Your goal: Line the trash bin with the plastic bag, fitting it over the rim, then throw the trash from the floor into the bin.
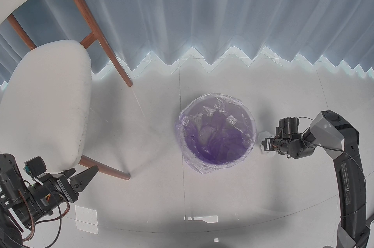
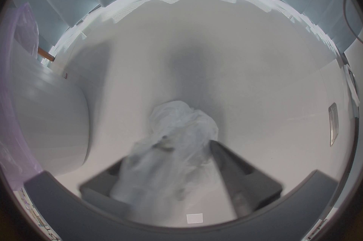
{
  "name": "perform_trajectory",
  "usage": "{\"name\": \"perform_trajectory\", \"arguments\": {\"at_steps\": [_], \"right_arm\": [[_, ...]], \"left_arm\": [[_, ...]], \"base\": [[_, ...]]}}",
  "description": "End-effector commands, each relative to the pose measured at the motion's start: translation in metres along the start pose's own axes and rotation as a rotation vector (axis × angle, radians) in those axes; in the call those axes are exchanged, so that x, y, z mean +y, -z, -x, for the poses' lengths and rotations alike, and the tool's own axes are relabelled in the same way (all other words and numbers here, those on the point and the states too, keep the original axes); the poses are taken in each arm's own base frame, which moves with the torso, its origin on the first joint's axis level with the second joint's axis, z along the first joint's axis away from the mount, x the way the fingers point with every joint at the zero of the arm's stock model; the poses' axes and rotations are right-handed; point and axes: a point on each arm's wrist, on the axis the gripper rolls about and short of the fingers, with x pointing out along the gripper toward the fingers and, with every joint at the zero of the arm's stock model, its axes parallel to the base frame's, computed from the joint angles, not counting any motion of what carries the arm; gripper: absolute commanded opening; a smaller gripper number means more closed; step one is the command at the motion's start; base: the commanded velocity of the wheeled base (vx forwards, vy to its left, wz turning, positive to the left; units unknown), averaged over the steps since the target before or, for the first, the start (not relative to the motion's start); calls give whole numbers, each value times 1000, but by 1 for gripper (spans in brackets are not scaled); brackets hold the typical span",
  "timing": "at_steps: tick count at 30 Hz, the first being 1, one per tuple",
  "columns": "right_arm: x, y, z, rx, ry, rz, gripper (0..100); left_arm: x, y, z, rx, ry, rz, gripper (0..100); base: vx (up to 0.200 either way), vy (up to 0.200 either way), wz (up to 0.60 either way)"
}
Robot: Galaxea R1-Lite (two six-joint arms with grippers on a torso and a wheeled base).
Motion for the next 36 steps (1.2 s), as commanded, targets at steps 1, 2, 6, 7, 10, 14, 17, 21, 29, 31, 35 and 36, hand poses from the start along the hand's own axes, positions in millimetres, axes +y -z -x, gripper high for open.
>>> {"name": "perform_trajectory", "arguments": {"at_steps": [1, 2, 6, 7, 10, 14, 17, 21, 29, 31, 35, 36], "right_arm": [[-8, -25, 39, -15, 15, -13, 0], [-13, -33, 52, -16, 23, -20, 0], [-34, -50, 109, -13, 45, -59, 0], [-36, -52, 119, -19, 41, -64, 0], [-47, -58, 179, -50, -16, -97, 0], [-41, -48, 244, -76, -68, -123, 0], [-34, -41, 272, -97, -79, -127, 0], [-4, -25, 334, -165, -212, -65, 0], [33, -2, 371, -188, -407, 37, 0], [50, 6, 375, -188, -498, 90, 0], [65, 23, 369, -141, -574, 131, 0], [70, 30, 362, -107, -591, 146, 0]], "left_arm": [[2, 4, 2, 15, -7, 2, 100], [2, 4, 2, 14, -7, 0, 100], [0, 3, 5, 1, 9, -4, 100], [0, 3, 5, 2, 11, -4, 100], [-3, 3, 6, 2, 35, -39, 100], [-8, 4, 11, 4, 72, -71, 100], [-11, 5, 13, 1, 101, -79, 100], [-19, 6, 18, -1, 167, -108, 100], [-23, 6, 23, -23, 211, -220, 100], [-26, 5, 28, -45, 241, -229, 100], [-26, 2, 41, -97, 248, -250, 100], [-23, 2, 50, -120, 235, -276, 100]], "base": [[0, 0, 0], [0, 0, 0], [0, 0, 0], [0, 0, 0], [0, 0, 0], [0, 0, 0], [0, 0, 0], [0, 0, 0], [0, 0, 0], [0, 0, 0], [0, 0, 0], [0, 0, 0]]}}
